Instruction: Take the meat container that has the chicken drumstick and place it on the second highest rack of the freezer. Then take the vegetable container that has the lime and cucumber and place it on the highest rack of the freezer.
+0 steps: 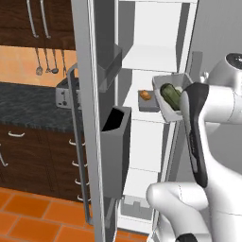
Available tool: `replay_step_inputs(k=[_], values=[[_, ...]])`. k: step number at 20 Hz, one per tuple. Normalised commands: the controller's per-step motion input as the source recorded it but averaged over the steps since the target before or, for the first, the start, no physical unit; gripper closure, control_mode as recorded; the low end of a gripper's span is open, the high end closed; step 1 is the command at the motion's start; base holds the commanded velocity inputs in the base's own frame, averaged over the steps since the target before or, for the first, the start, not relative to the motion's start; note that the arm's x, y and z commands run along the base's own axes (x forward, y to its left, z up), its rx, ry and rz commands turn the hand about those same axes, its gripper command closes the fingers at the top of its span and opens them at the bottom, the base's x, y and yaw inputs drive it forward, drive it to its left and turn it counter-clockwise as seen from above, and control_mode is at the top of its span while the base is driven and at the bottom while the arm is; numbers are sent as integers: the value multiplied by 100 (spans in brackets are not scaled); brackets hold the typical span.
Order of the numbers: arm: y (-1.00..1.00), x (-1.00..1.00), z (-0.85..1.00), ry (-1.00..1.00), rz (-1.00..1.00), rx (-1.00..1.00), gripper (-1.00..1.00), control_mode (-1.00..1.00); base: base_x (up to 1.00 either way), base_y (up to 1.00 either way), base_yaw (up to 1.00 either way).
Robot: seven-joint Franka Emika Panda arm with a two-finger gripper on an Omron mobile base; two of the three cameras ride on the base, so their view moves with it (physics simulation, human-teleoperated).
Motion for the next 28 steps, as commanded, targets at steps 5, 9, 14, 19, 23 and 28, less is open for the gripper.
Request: replay_step_inputs(k=[5,9,14,19,23,28], values=[[12,18,56,-10,-9,1,100,-100,0,0,0],[25,50,38,-2,-5,0,100,-100,0,0,0],[10,68,10,0,-11,0,100,-100,0,0,0],[0,65,0,0,-18,0,100,-100,0,0,0],[0,57,0,0,-2,0,100,-100,0,0,0],[-1,20,0,0,0,0,100,-100,0,0,0]])
